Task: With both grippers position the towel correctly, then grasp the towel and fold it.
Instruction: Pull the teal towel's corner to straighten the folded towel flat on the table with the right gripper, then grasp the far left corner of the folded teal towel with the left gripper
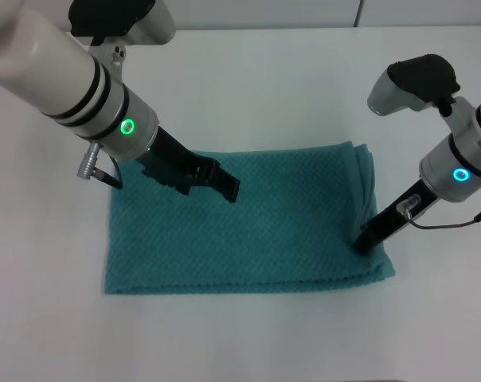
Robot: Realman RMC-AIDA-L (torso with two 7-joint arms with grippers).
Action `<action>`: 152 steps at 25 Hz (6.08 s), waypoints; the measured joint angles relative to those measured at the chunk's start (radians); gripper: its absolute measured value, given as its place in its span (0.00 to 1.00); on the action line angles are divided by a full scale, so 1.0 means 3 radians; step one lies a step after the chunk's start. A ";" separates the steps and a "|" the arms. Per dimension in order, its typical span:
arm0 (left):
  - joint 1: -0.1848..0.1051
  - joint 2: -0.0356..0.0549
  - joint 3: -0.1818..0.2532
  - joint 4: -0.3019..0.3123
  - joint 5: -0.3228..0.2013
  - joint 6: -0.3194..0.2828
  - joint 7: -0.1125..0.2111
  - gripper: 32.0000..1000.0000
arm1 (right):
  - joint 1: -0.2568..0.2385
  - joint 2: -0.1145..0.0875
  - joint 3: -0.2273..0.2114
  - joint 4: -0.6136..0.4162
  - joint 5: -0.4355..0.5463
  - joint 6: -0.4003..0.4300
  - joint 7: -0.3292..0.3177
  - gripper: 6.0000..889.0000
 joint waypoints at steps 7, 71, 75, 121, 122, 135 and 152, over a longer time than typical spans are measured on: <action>0.0000 0.0000 0.0003 0.0000 0.0000 0.0000 -0.0002 0.86 | -0.0002 -0.0015 -0.0013 -0.0015 0.0094 -0.0078 -0.0010 0.16; 0.0294 -0.0025 -0.0144 0.0163 0.1106 0.0009 -0.0023 0.85 | -0.0465 -0.0095 0.0160 -0.1853 0.0087 -0.0925 0.0299 0.97; 0.0283 -0.0040 -0.0122 0.0118 0.1099 -0.0050 -0.0023 0.85 | -0.0458 -0.0095 0.0160 -0.1853 0.0087 -0.0924 0.0299 0.97; 0.0163 -0.0039 0.0058 -0.0561 0.1099 -0.0558 -0.0023 0.85 | -0.0453 -0.0094 0.0160 -0.1815 0.0092 -0.0880 0.0284 0.97; 0.0163 -0.0039 0.0057 -0.0562 0.1099 -0.0558 -0.0023 0.85 | -0.0453 -0.0095 0.0160 -0.1815 0.0092 -0.0880 0.0284 0.97; 0.0158 -0.0041 0.0056 -0.0563 0.1089 -0.0557 -0.0022 0.76 | -0.0453 -0.0095 0.0160 -0.1815 0.0092 -0.0878 0.0284 0.97; 0.0148 -0.0036 0.0048 -0.0556 0.1089 -0.0540 -0.0019 0.25 | -0.0452 -0.0095 0.0160 -0.1815 0.0092 -0.0878 0.0284 0.97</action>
